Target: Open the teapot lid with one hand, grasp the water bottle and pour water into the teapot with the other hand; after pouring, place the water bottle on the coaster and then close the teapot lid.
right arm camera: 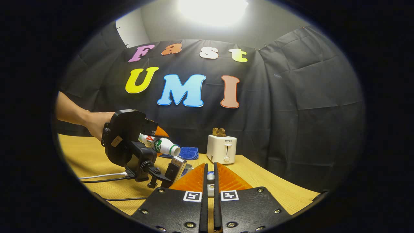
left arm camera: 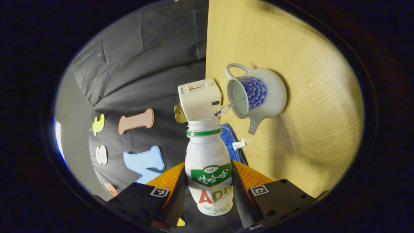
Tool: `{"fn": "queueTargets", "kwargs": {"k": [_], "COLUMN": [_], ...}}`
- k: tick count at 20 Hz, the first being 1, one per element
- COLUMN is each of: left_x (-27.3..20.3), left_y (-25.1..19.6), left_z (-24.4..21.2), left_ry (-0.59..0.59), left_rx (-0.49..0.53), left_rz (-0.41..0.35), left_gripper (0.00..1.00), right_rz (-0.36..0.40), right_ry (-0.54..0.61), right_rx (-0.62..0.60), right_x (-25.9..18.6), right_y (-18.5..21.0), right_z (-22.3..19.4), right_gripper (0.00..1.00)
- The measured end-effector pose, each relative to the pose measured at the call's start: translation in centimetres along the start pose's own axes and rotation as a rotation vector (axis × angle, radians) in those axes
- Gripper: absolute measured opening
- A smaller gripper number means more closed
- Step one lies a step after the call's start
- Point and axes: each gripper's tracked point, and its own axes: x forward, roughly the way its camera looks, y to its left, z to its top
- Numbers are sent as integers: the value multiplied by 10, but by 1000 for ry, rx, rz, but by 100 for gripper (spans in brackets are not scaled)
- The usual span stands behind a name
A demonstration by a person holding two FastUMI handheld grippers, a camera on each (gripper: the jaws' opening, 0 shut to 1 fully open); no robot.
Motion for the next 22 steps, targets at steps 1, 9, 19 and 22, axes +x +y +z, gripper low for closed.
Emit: {"fn": "queueTargets", "kwargs": {"k": [1,9,19,22], "left_x": [0,2,3,4], "left_y": [1,2,3,5], "left_z": [0,-2,-2,-1], "left_ry": [-1,0,-12,-14], "left_rx": [3,60,111,124], "left_rz": [3,19,30,33], "left_gripper": [81,81,81,70], "right_rz": [1,-3,3,3], "right_ry": [-1,-3,-5,-9], "right_rx": [-2,-2,-2,-3], "right_x": [0,0,-2,-3], "right_y": [0,-2,0,0], "right_z": [0,1,3,6], "right_gripper": [7,7,7,7]}}
